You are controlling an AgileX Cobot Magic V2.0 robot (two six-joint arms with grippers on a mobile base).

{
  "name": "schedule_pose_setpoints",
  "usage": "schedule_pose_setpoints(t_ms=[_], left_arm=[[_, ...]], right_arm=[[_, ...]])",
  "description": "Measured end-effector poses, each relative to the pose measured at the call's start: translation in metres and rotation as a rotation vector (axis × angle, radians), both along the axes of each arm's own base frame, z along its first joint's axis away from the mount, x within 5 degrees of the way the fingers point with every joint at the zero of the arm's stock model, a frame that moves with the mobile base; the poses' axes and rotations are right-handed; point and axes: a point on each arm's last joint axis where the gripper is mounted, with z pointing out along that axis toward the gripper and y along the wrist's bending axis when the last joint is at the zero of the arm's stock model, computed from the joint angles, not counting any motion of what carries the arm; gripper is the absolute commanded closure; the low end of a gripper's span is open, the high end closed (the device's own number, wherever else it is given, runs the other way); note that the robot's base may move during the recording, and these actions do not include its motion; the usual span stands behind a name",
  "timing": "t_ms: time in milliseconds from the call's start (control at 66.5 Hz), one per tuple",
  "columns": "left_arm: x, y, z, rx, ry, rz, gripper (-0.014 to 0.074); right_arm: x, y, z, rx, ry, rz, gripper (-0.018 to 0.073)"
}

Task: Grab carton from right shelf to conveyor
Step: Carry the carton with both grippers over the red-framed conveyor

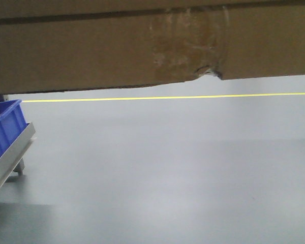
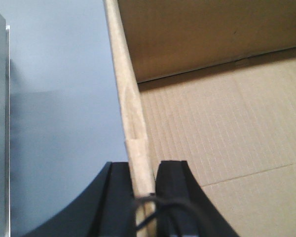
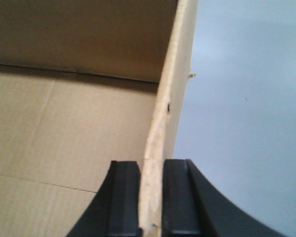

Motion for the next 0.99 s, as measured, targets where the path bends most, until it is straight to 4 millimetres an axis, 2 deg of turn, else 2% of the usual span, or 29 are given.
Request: schedule_pose_setpoints(t_ms=[993], left_arm=[[0.0001,0.0001,0.0001,0.001,-0.001,0.001,0.0614]], right_arm=[[0.0002,0.0001,0.0003,0.002,-0.003,0.000,0.0627]])
